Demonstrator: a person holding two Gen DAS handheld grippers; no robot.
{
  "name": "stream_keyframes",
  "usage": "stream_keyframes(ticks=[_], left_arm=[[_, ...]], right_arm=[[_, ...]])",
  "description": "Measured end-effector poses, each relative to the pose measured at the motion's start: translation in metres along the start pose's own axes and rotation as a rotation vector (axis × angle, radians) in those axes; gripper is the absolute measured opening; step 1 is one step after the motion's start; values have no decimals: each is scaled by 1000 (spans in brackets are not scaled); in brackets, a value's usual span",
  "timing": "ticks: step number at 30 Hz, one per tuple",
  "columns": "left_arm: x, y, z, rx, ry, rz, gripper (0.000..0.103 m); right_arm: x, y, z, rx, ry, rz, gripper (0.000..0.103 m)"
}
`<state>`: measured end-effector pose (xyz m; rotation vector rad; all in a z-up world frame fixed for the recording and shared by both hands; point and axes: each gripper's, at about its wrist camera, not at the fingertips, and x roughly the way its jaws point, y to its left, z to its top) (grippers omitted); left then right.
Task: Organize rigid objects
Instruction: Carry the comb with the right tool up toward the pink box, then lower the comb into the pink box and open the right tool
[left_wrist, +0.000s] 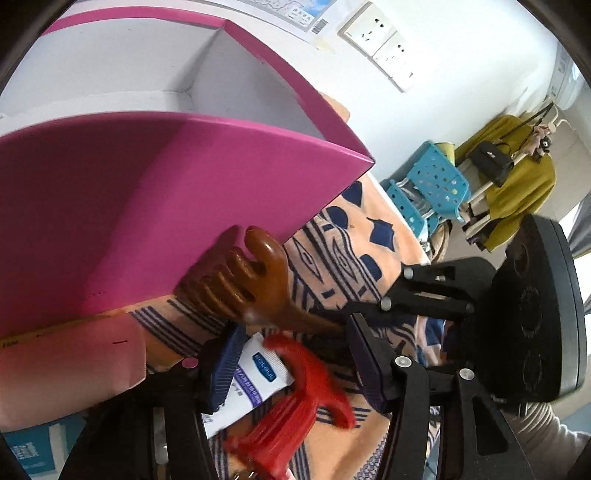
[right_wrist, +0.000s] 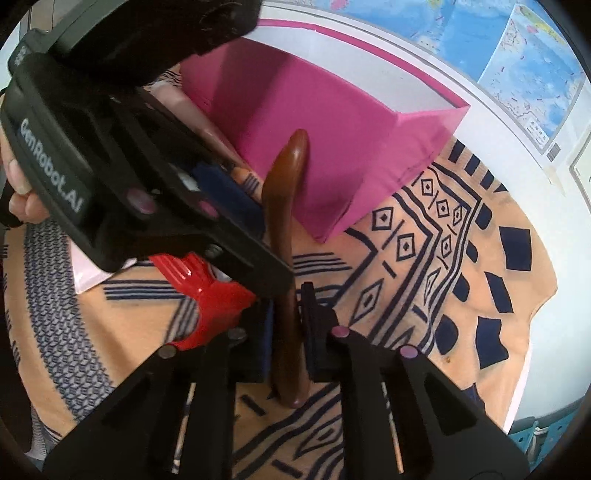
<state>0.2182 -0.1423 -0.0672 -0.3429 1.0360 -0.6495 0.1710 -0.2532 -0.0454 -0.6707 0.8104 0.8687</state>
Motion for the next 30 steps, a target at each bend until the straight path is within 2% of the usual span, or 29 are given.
stream_keyframes(ticks=[1, 2, 3, 10, 15, 21, 25, 30], left_arm=[[-2, 0, 0, -1, -10, -7, 56], [-5, 0, 0, -9, -21, -13, 50], [-7, 1, 1, -13, -31, -16, 38], [-33, -17, 4, 47, -88, -17, 23], [-69, -29, 8, 76, -160, -35, 22], [-117, -33, 23, 117, -227, -21, 22], [-142, -37, 45, 155, -266, 19, 22], [-163, -27, 79, 152, -306, 72, 21]], right_arm=[[-1, 4, -1, -8, -3, 0, 15], [-3, 7, -1, -18, -6, -6, 14], [-5, 10, -1, -23, -11, -2, 14], [-21, 20, 9, -36, -57, -26, 14], [-48, 26, 24, -62, -104, -51, 14], [-77, 27, 57, -95, -162, -77, 14], [-82, 22, 88, -122, -182, -104, 14], [-76, 2, 135, -131, -201, -119, 13]])
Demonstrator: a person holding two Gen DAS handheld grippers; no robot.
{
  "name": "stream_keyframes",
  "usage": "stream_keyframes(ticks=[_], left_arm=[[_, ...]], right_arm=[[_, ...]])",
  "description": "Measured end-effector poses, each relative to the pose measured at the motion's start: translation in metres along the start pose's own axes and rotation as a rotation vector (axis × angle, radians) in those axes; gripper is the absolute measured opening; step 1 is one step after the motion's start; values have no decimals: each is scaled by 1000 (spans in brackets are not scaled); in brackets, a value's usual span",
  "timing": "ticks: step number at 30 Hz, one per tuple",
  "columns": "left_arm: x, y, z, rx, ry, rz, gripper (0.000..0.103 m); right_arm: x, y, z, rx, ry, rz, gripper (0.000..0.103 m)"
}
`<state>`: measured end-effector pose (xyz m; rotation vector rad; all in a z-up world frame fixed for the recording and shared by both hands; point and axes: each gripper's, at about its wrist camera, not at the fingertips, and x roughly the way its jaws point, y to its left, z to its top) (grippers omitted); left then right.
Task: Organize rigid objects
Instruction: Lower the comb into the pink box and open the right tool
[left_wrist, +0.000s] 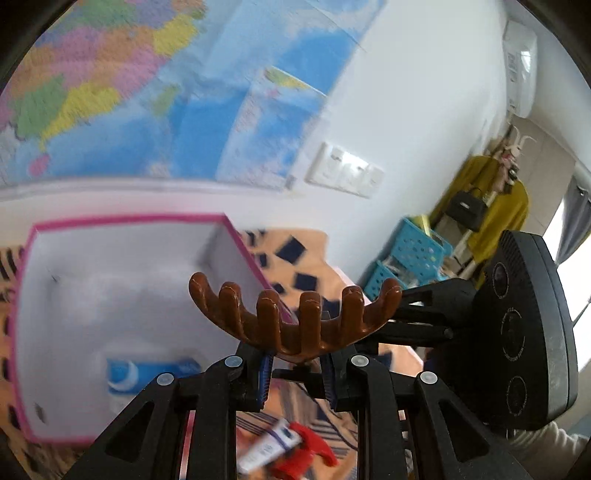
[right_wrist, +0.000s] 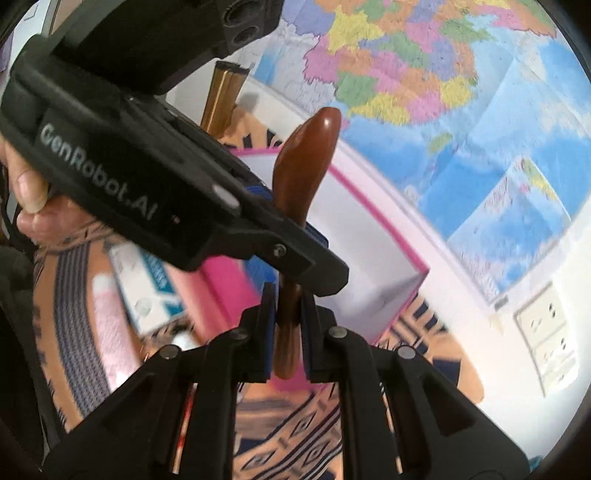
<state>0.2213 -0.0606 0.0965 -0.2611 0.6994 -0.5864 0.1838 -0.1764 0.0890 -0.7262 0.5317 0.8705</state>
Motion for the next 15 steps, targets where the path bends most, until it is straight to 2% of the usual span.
stream_keyframes(ticks=[2, 7, 10, 15], left_arm=[[-2, 12, 14, -8, -11, 15, 21], [7, 40, 34, -18, -10, 105, 22], [15, 59, 33, -40, 4, 150, 23], [26, 79, 20, -69, 32, 173, 28]], right_arm=[[11, -10, 15, 0, -1, -8, 13], [44, -33, 43, 27, 19, -17, 13], [65, -37, 49, 50, 45, -11, 13], [89, -33, 47, 80, 87, -7, 13]])
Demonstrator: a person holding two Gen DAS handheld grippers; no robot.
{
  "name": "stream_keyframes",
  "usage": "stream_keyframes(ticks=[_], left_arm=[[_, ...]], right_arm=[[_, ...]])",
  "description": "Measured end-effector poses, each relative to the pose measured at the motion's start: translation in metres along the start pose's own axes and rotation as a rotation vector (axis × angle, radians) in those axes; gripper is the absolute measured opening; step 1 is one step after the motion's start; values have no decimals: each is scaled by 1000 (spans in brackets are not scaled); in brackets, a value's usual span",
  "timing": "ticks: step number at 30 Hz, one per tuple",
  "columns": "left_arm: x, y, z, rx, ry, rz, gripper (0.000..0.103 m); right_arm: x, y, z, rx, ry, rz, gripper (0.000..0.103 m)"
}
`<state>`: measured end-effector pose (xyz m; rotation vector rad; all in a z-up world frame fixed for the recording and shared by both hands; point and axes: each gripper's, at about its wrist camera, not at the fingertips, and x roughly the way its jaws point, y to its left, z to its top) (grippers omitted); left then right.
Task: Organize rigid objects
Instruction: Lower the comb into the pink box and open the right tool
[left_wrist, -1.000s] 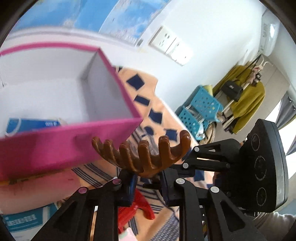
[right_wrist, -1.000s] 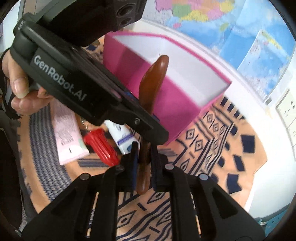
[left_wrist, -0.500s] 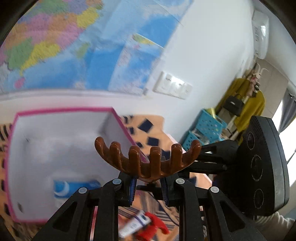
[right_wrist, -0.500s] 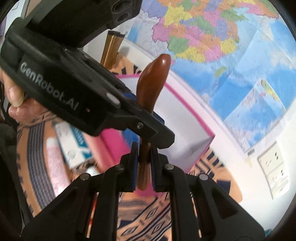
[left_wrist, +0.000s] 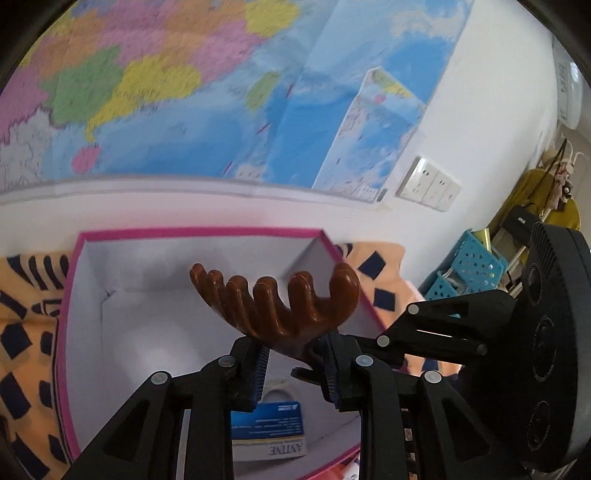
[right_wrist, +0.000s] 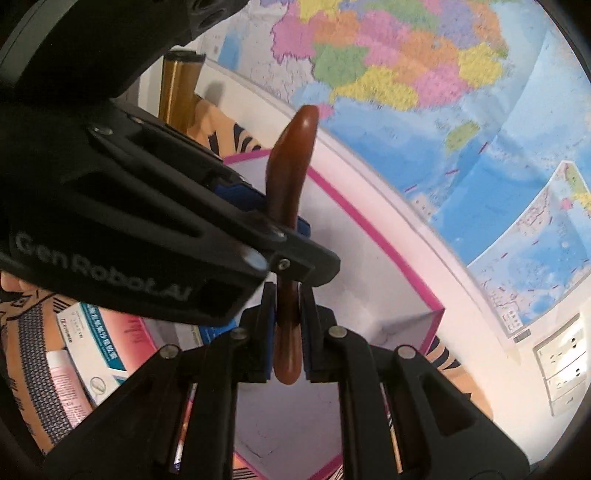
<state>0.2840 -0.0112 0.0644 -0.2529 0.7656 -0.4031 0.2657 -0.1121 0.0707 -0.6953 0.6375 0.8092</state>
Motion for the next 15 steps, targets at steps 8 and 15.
stream_keyframes(ticks=[8, 15], left_arm=[[5, 22, -4, -58, 3, 46, 60], [-13, 22, -6, -32, -33, 154, 88]], right_arm=[[17, -5, -4, 63, 54, -29, 25], [4, -14, -1, 133, 16, -54, 68]])
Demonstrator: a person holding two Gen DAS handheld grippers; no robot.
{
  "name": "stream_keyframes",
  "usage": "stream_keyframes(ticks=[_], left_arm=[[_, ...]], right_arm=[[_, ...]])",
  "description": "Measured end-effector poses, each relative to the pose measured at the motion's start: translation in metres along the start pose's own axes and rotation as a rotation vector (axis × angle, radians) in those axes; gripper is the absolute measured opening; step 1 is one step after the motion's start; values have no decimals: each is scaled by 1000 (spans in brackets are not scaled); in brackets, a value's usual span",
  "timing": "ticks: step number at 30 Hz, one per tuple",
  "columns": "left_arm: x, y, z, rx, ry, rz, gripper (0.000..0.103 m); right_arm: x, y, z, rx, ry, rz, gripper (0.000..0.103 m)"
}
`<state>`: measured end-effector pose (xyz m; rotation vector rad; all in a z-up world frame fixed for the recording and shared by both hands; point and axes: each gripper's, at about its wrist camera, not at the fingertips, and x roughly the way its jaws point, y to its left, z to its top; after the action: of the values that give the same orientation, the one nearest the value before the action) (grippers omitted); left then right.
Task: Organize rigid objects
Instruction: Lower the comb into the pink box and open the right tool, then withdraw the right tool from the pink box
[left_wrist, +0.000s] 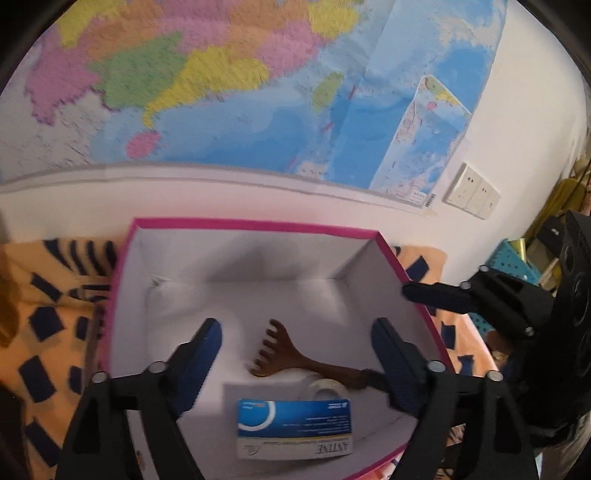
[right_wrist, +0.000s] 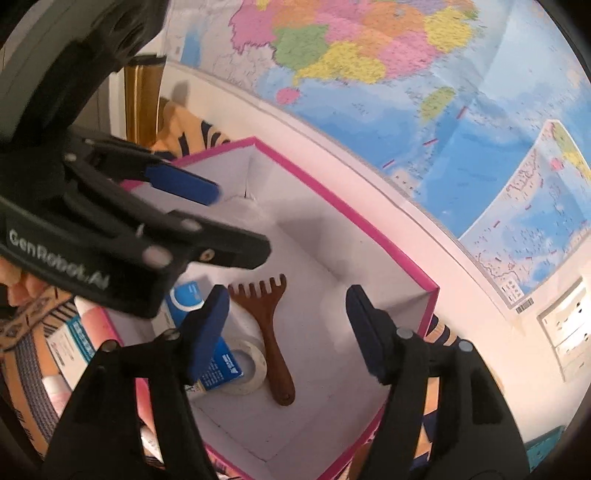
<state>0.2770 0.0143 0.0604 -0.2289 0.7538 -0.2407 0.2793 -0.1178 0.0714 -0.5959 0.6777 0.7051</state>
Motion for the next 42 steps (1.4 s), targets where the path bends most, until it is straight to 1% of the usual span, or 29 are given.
stream_keyframes(ticks=[1, 3, 4, 6, 7, 8, 9, 11, 13, 15, 18, 20, 21, 24, 25, 27, 28, 30, 32, 33, 35, 37, 42], left_arm=[[-3, -2, -1, 12, -5, 12, 90], [-15, -7, -8, 43, -23, 61, 101], [-21, -9, -11, 48, -37, 75, 103], [-36, -9, -20, 32, -64, 89, 103], [-41, -10, -23, 29, -66, 99, 103], [-47, -11, -29, 34, -70, 111, 103], [-51, -12, -33, 37, -76, 119, 103], [-61, -16, -44, 33, -90, 139, 103], [-71, -19, -56, 41, -103, 141, 103], [-80, -22, -70, 41, -114, 176, 103], [-90, -22, -91, 16, -113, 154, 103], [-95, -19, -110, 4, -107, 160, 103], [-96, -18, -119, 3, -99, 163, 103], [-95, -12, -147, -17, -58, 168, 103], [-94, -10, -158, -16, -44, 159, 103], [-92, -9, -175, -16, -12, 178, 103], [-91, -8, -184, -14, 2, 175, 103], [-90, -8, -199, -16, 25, 191, 103], [-91, -10, -213, -15, 44, 177, 103], [-91, -12, -219, -7, 53, 185, 103], [-90, -17, -230, 23, 74, 197, 103], [-89, -19, -237, 29, 94, 196, 103], [-84, -23, -239, 32, 110, 174, 103]], right_arm=[[-6, -1, 0, 17, -13, -2, 69], [-21, 0, -2, 58, -53, -1, 75], [-29, -1, -4, 83, -78, 0, 81], [-49, -2, -11, 134, -136, 17, 83], [-58, 0, -16, 155, -155, 5, 84], [-66, 2, -20, 177, -177, -2, 89], [-75, 6, -26, 204, -203, 12, 91], [-87, 12, -34, 234, -234, -7, 96], [-100, 18, -47, 286, -258, -7, 97], [-109, 27, -61, 337, -265, -21, 97], [-117, 43, -83, 396, -249, -47, 97], [-118, 54, -100, 433, -234, -26, 97], [-116, 58, -107, 443, -220, -32, 97], [-107, 73, -131, 458, -152, -64, 97], [-104, 76, -140, 465, -132, -61, 97], [-100, 81, -154, 488, -105, -55, 97], [-99, 85, -162, 494, -89, -57, 97], [-97, 89, -171, 507, -68, -61, 97], [-97, 97, -180, 512, -55, -47, 97], [-96, 102, -185, 514, -47, -38, 97], [-94, 111, -193, 513, -24, -21, 97], [-91, 119, -197, 490, -8, -12, 97], [-85, 134, -202, 419, 16, 36, 97]])
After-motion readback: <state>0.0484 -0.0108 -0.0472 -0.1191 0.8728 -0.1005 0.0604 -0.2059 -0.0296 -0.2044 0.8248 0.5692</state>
